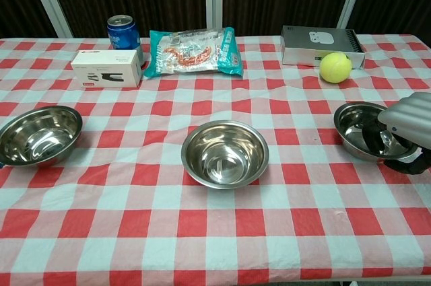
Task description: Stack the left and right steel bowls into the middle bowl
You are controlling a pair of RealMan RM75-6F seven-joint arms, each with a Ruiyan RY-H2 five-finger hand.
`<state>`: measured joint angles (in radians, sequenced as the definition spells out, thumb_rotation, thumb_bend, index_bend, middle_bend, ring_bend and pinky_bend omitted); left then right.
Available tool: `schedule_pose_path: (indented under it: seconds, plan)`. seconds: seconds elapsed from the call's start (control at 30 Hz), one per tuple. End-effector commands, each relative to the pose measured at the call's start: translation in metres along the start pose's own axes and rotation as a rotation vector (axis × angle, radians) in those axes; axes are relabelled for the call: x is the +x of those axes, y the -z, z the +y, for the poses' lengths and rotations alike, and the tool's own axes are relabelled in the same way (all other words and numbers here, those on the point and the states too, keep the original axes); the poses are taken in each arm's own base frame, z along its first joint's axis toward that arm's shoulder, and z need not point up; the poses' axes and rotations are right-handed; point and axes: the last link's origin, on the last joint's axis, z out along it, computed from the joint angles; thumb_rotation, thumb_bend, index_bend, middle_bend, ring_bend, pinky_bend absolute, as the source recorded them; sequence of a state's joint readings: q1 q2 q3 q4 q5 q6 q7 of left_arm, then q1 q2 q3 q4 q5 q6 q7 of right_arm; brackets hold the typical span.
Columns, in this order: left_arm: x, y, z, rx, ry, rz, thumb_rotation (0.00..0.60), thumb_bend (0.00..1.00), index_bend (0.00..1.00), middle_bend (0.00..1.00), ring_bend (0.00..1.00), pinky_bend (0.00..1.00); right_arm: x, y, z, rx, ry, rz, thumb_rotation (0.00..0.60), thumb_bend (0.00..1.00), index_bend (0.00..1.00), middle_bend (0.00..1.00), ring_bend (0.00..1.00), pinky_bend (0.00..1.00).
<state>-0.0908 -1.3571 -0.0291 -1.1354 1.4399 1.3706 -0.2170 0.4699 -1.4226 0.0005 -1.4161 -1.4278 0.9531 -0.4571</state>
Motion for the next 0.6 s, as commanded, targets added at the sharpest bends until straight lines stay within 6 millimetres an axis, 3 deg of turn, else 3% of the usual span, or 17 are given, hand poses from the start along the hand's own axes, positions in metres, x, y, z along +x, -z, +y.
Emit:
schedule_pose_path:
  seconds: [0.03,0.6]
  plan:
    - [-0.0006,-0.0004,0.0,0.0,0.002,-0.002,0.6,0.06,0.16,0.13,0.05,0.1,-0.0009,-0.0005,0.0005,-0.003,0.001,-0.005,0.6,0.33,0.54,0.48,0.57,0.56]
    - [-0.0016,-0.0002,-0.0009,0.003,0.009,-0.007,0.6,0.06,0.16,0.13,0.05,0.1,0.0042,0.0018,0.0054,-0.027,-0.016,0.015,0.6,0.37,0.6,0.52,0.59,0.56]
